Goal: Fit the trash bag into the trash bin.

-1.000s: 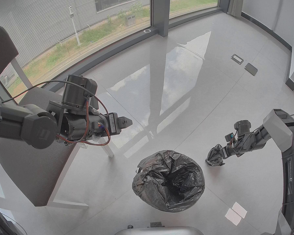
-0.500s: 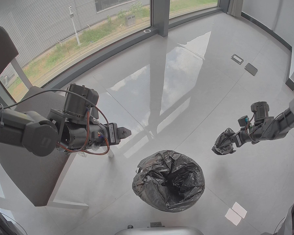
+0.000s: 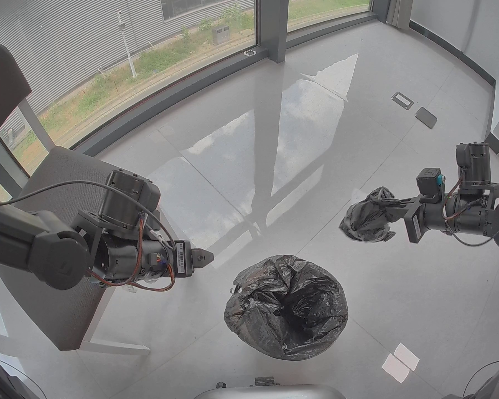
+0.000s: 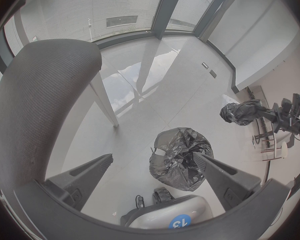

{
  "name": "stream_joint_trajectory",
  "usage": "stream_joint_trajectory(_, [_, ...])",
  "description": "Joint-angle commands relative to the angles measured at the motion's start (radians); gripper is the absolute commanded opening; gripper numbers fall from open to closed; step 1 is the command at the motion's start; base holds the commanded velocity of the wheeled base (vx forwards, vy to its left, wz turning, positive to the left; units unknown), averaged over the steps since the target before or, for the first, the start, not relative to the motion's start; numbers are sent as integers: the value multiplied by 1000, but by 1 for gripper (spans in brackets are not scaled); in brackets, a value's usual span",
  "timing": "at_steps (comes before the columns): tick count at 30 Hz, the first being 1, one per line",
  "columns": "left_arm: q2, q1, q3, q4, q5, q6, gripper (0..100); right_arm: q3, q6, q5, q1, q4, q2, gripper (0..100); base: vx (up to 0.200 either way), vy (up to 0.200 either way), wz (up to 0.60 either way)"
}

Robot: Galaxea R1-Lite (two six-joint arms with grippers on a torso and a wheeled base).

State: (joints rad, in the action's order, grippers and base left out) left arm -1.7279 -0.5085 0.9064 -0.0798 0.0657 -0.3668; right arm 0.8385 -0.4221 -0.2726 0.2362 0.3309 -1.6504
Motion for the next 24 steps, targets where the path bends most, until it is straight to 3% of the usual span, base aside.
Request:
stream_joint_trajectory(1, [40, -1, -46, -2, 0, 40, 100, -67, 14, -47, 130, -1, 84, 0, 0, 0, 0])
stream_joint_trajectory(4, [42, -2, -41, -6, 2, 39, 100, -93, 26, -53, 206, -3, 78, 0, 0, 0, 0])
stream_joint_trajectory(10, [54, 5, -40, -54, 9, 37, 100, -133, 51, -53, 284, -3, 23, 0, 0, 0, 0])
stream_joint_trajectory(24, [67, 15, -49, -54, 11, 2, 100, -230, 65, -53, 338, 2, -121, 0, 0, 0, 0])
